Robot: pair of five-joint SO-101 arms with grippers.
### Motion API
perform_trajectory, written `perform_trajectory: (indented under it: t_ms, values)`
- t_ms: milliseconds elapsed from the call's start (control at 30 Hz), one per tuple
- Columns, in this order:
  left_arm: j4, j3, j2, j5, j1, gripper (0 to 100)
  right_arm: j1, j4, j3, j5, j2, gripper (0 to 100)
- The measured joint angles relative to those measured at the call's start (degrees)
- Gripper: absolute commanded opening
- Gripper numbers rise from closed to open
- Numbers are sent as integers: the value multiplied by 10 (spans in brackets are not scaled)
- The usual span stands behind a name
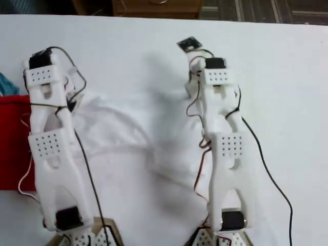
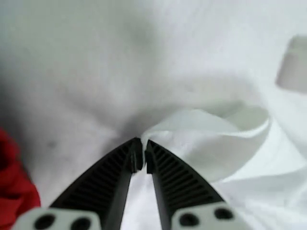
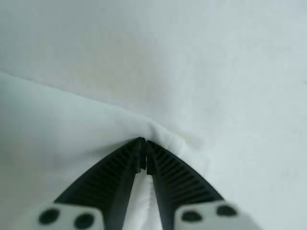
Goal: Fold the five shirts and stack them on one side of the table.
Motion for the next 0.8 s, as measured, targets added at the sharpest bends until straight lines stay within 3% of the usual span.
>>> perform_trajectory:
  t_ms: [267,567,800]
  values:
    - [-15,-21,1,26,-8,24,4,26,-122,0,64,18]
    - [-4,-212,1,29,-44,30,29,152,-230,0,64,18]
    - [1,-248,0,-18,-34,145,43,169,-249,0,64,18]
